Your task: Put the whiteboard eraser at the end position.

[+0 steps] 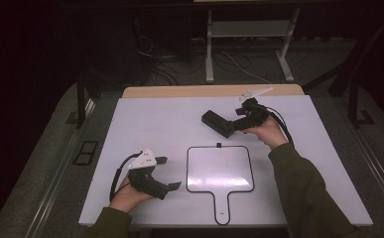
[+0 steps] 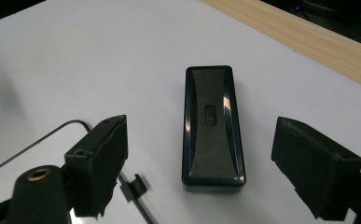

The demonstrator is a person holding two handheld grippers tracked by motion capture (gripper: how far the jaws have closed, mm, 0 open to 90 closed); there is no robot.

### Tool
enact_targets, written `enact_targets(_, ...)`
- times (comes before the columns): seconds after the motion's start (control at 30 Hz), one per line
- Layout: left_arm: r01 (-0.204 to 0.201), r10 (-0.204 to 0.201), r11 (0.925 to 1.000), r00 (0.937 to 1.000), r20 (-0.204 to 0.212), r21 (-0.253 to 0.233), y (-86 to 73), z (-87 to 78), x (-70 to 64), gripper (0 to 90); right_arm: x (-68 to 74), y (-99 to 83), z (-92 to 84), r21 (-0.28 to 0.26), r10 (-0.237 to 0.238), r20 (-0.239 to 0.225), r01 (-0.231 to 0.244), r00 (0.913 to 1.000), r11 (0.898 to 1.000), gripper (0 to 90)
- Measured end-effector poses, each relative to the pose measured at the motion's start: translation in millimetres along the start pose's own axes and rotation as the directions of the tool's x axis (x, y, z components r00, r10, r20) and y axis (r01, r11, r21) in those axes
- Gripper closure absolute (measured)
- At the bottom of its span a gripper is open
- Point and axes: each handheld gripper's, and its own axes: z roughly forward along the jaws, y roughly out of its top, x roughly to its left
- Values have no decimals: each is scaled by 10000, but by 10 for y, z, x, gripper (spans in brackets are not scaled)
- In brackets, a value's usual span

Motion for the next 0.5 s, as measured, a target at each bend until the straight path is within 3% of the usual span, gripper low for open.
enact_targets(0.3, -71, 70, 9997, 10000, 19, 241, -23, 66, -9, 0, 54, -297, -302, -587, 166, -66, -169, 9998, 9981, 166)
enact_targets(0.5, -97, 97, 9998, 10000, 3, 182, -24, 56, -5, 0, 169, -488, -469, -725, -80, -116, 71, 9999, 9973, 166)
